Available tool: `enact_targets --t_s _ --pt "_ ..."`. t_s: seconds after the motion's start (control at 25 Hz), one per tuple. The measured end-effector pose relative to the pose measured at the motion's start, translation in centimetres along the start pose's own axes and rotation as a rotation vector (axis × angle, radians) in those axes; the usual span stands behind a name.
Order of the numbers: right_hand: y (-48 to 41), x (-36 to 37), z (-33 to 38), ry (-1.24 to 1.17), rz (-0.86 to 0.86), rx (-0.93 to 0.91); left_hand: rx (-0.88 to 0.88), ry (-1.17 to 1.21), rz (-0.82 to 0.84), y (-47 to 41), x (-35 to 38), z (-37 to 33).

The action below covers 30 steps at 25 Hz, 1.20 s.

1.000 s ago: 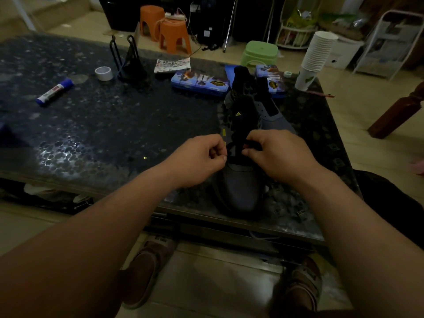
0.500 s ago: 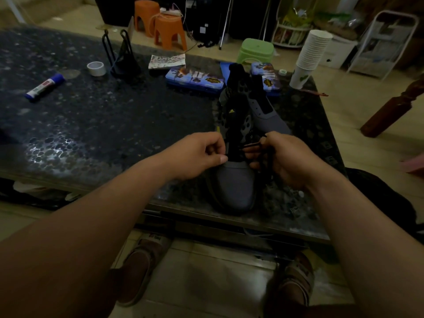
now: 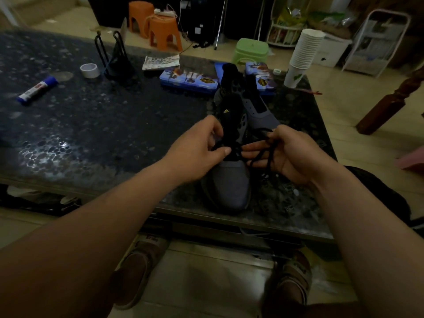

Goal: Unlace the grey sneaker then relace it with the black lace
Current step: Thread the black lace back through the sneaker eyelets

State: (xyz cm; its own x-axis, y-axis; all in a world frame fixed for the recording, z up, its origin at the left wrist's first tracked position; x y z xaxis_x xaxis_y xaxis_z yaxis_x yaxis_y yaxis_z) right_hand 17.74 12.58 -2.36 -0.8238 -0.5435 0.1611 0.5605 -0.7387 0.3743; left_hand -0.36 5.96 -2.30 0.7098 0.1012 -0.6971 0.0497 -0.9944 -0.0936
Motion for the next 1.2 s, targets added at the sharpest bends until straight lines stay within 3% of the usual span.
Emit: enact_targets --t_s 0.08,0.2,0.32,0.44,0.48,0.6,0.72,0.8,0.96,1.08,1.2 --pt "0.2 -0.1 1.1 0.136 0.000 -0.060 0.136 -0.093 -0.044 -0.3 -0.3 -2.1" --pt "0.6 1.1 4.0 0.463 -0.016 -0.234 0.193 -0.130 0.064 -1.2 1.2 -4.6" --pt "0.6 1.8 6.3 0.405 -0.112 -0.344 0.071 0.266 0.125 -2.1 0.4 -4.7" --pt "-0.3 -0.6 4.4 0.304 -0.306 -0.185 -0.099 0.590 -0.012 -2.7 -2.5 -2.9" --pt "-0.6 -0.9 3.1 0.390 -0.276 -0.111 -0.128 0.667 -0.056 -2.8 -3.2 -2.3" --pt "-0.8 -0.6 -0.2 0.980 -0.070 -0.012 -0.122 0.779 -0.098 -3.2 -4.0 -1.9" --pt "-1.4 -1.0 -1.1 1.149 -0.061 -0.032 -0.048 0.823 -0.131 -3.1 -4.8 -3.4" --pt "-1.6 -1.9 -1.2 1.013 -0.096 -0.025 0.040 0.797 -0.149 -2.7 -5.4 -5.3" --pt "-1.8 -5.1 -1.6 0.198 -0.243 0.025 0.153 0.486 0.046 -1.3 -2.4 -9.2" --pt "-2.3 -7.1 -1.3 0.041 -0.288 0.017 0.233 0.265 0.263 -0.3 3.6 -10.5" --pt "-1.6 -8.0 0.4 -0.060 -0.343 -0.085 0.385 -0.159 0.443 0.8 10.5 -11.1"
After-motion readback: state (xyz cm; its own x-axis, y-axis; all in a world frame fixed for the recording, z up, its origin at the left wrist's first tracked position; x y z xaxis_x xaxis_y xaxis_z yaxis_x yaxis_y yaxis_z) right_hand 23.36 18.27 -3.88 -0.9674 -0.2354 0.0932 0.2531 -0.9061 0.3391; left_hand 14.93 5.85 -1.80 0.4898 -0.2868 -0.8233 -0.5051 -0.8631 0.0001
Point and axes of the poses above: each hand's wrist, its own y-axis away from the middle knuckle, its own x-axis out of the palm, z = x × y, the point moved 7 cm from there along -y, towards the middle knuckle, and after that the axes turned 6 degrees about z, right-handed, at the moved point
